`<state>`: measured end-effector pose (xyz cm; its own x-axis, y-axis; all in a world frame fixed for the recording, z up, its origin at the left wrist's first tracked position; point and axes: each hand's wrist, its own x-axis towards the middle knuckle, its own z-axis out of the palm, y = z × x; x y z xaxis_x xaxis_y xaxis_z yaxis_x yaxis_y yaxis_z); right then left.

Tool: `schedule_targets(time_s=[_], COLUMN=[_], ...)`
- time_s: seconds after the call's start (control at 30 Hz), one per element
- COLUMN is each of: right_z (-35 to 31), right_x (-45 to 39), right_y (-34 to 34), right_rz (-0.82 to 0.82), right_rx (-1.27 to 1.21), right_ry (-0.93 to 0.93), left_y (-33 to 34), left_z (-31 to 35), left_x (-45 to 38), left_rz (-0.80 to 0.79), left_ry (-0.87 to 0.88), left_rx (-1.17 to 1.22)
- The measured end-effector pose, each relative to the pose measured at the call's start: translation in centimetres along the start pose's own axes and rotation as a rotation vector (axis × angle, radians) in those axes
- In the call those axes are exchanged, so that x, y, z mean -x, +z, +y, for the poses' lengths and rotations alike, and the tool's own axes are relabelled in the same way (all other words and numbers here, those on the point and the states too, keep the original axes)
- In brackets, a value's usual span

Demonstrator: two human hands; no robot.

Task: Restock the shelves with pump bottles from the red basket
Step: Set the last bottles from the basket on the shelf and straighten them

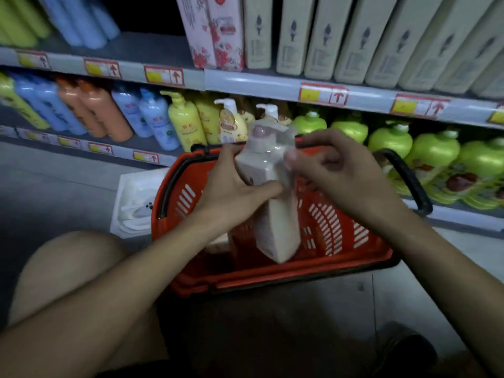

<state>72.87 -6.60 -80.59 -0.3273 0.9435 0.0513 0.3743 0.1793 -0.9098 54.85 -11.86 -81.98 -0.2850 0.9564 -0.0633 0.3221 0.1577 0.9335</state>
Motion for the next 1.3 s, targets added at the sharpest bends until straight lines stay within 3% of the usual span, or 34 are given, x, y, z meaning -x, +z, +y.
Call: schedule_targets(time_s=[0.17, 0.23, 0.33, 0.4, 0.53, 0.6, 0.7, 0.77, 0.9, 0.97, 1.3], right_z=[2.3, 2.3, 2.8, 2.9, 2.7, 3.1, 3.7, 3.5, 2.8, 1.7, -10.3], right_x=[0.1, 0.3, 0.6, 0.9, 1.3, 1.0, 0.1, -0.8, -1.6, -1.2, 3.7], right_y=[-1.0, -0.3, 1.8, 3.3, 4.8, 4.7, 3.9, 3.2, 1.6, 1.6, -3.4], right_rz=[-0.443, -0.5, -0.343, -0.18, 0.131, 0.158, 0.096, -0.004, -0.222, -0.272, 0.051], right_rx=[-0.203, -0.264, -0.307, -0.222, 0.247, 0.428, 0.518, 0.423, -0.163, -0.312, -0.435], right_ry=[0.163, 0.186, 0.193, 0.213, 0.192, 0.156, 0.132, 0.18, 0.245, 0.204, -0.035], left_y=[-1.8, -1.9, -1.3, -0.7, 0.5, 1.5, 2.1, 1.6, -0.4, -1.2, -4.0], left_z=[2.7, 3.0, 3.4, 3.0, 1.1, -0.1, -1.0, -1.3, -0.6, 0.4, 13.9], left_x=[-2.8, -4.0, -5.1, -6.0, -7.0, -6.9, -7.0, -7.2, -6.3, -5.1, 0.8], left_rz=[-0.116, -0.167, -0.27, -0.292, -0.349, -0.252, -0.179, -0.199, -0.207, -0.199, -0.206], left_ry=[0.071, 0.024, -0.111, -0.091, -0.064, -0.125, -0.252, -0.278, -0.179, -0.109, 0.308], left_rx=[0.464, 0.595, 0.61, 0.498, 0.043, 0.015, 0.229, 0.298, 0.278, 0.248, 0.293])
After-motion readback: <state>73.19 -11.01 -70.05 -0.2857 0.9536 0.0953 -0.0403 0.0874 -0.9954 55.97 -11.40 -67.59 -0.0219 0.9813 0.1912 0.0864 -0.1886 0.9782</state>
